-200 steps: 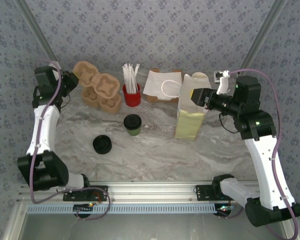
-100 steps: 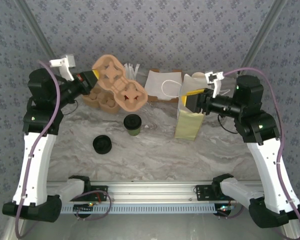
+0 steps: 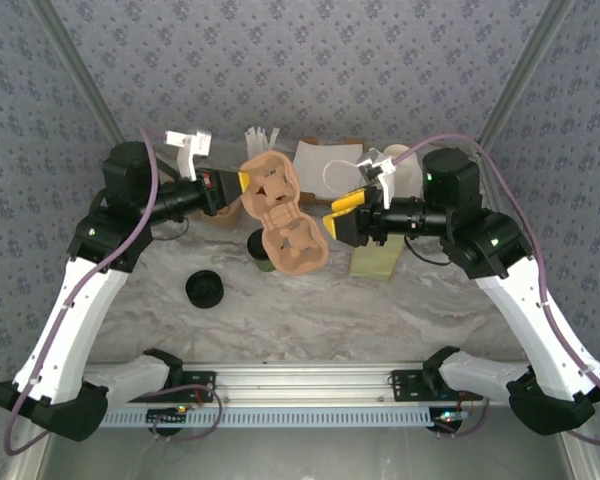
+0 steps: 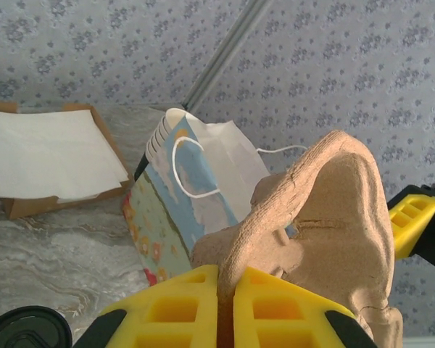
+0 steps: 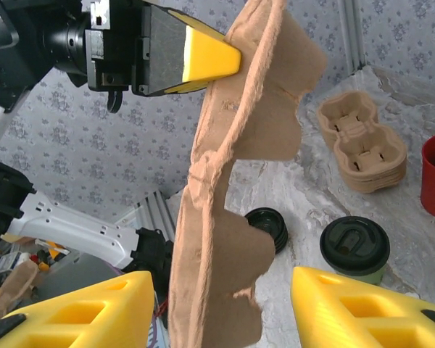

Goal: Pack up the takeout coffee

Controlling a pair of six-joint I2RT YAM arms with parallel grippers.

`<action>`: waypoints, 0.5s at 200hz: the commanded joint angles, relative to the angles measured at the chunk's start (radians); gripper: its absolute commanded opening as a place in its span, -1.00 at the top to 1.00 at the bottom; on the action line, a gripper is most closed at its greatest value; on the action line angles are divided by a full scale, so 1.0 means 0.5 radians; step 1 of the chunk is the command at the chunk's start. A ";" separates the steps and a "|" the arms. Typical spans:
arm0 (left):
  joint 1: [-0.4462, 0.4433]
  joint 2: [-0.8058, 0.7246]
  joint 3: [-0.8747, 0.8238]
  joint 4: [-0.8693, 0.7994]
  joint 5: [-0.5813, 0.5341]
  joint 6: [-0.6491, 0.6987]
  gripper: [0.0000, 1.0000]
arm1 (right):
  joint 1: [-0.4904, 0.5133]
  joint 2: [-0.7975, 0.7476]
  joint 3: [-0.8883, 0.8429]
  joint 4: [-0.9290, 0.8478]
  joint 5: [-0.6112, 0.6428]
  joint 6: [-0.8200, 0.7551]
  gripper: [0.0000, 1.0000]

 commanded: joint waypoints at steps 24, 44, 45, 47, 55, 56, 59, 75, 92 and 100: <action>-0.062 0.062 0.100 0.008 0.021 0.077 0.79 | 0.083 0.089 0.074 -0.117 0.075 -0.065 -0.05; -0.081 0.077 0.120 0.011 0.003 0.087 0.76 | 0.111 0.117 0.067 -0.111 0.082 -0.047 -0.03; -0.081 0.079 0.119 0.010 0.001 0.090 0.76 | 0.113 0.119 0.067 -0.108 0.084 -0.045 -0.03; -0.081 0.082 0.120 0.010 -0.001 0.091 0.76 | 0.116 0.121 0.067 -0.108 0.087 -0.044 -0.03; -0.085 0.091 0.124 0.004 -0.015 0.095 0.76 | 0.122 0.130 0.063 -0.112 0.077 -0.046 -0.01; -0.085 0.092 0.124 0.002 -0.016 0.095 0.76 | 0.122 0.130 0.063 -0.110 0.074 -0.048 -0.01; -0.085 0.097 0.127 0.001 -0.019 0.097 0.76 | 0.124 0.133 0.063 -0.112 0.066 -0.052 0.01; -0.087 0.112 0.134 -0.002 -0.030 0.101 0.75 | 0.130 0.142 0.060 -0.114 0.045 -0.056 0.12; -0.088 0.121 0.145 -0.004 -0.047 0.098 0.76 | 0.128 0.151 0.057 -0.112 0.019 -0.064 0.27; -0.088 0.126 0.156 -0.023 -0.056 0.098 0.75 | 0.128 0.149 0.054 -0.109 0.015 -0.068 0.38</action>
